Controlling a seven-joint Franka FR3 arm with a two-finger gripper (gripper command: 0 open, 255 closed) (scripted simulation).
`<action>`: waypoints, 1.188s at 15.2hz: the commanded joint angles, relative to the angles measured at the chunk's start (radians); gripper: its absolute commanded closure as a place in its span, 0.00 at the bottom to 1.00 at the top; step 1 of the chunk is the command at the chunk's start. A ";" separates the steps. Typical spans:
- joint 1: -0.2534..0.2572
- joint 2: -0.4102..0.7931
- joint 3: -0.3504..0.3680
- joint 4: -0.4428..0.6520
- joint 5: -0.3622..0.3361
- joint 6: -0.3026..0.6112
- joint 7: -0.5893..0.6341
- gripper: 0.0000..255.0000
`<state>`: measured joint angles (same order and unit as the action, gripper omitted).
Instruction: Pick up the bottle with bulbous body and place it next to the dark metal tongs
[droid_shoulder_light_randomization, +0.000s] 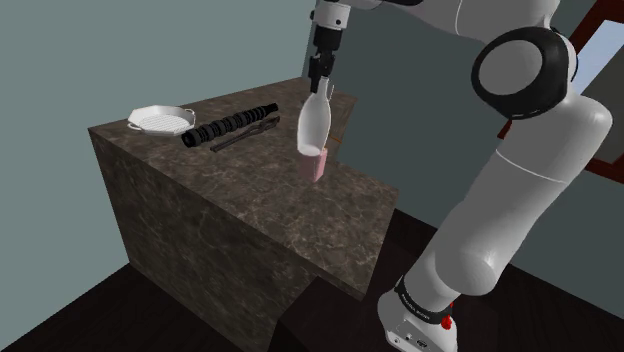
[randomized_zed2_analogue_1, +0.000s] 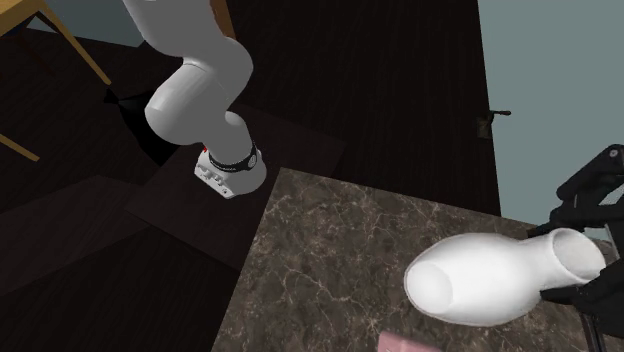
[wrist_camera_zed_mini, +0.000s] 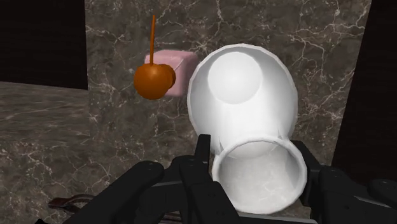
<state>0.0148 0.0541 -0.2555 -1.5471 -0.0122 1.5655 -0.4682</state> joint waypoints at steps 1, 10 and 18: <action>-0.009 0.080 -0.006 0.073 0.020 0.005 -0.014 1.00; -0.111 0.521 -0.006 0.605 0.125 -0.094 -0.071 1.00; -0.090 0.473 -0.007 0.417 0.115 0.045 -0.071 1.00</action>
<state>-0.0768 0.5320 -0.2623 -1.1096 0.1034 1.5937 -0.5386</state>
